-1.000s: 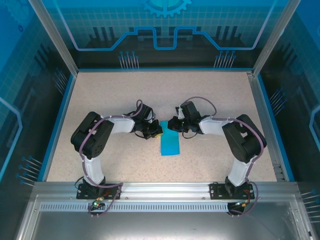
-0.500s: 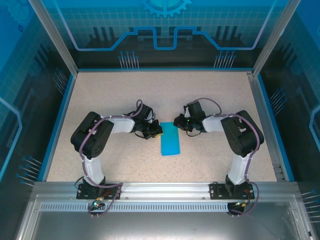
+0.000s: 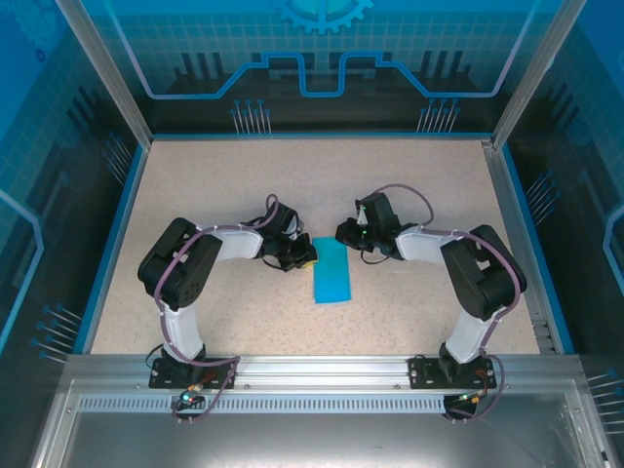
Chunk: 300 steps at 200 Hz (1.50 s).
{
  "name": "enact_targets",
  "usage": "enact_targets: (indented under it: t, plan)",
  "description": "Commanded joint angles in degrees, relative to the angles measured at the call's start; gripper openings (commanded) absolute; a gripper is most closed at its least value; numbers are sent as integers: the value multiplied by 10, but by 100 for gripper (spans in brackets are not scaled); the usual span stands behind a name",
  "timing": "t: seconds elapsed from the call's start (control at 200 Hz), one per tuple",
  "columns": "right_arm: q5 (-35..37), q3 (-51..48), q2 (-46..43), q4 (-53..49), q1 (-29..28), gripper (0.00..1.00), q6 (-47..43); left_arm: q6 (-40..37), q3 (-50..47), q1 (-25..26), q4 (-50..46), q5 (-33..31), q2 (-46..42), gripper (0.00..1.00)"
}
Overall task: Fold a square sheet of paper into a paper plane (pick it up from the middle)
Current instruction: Fold the square sheet of paper in half at the center of the table, then first fold in half a square sheet of paper at the center of the table.
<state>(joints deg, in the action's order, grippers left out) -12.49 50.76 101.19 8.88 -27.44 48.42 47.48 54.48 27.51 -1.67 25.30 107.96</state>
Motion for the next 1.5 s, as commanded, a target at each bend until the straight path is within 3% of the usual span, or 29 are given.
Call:
enact_targets:
  t: [0.0, 0.335, 0.58, 0.76, 0.945, 1.16, 1.496]
  plan:
    - [-12, 22, 25, -25, -10, 11, -9, -15, -32, 5, -122, -66, 31, 0]
    - [25, 72, 99, -58, 20, 10, 14, -15, -38, 5, -124, -69, 31, 0]
    - [66, 49, 51, -75, 43, 10, 9, -15, -37, 5, -125, -69, 30, 0]
    - [12, 14, -36, -76, 29, 11, -37, -18, -30, 5, -128, -64, 20, 0]
    - [-70, -23, -47, -88, 3, 11, -60, -36, 2, 5, -117, -22, -9, 2]
    - [-83, -35, -31, -90, -4, 10, -67, -46, 54, 5, -97, 36, -51, 7]
    - [-76, -15, 9, -114, -7, 10, -78, -61, 114, 20, -108, 45, -24, 7]
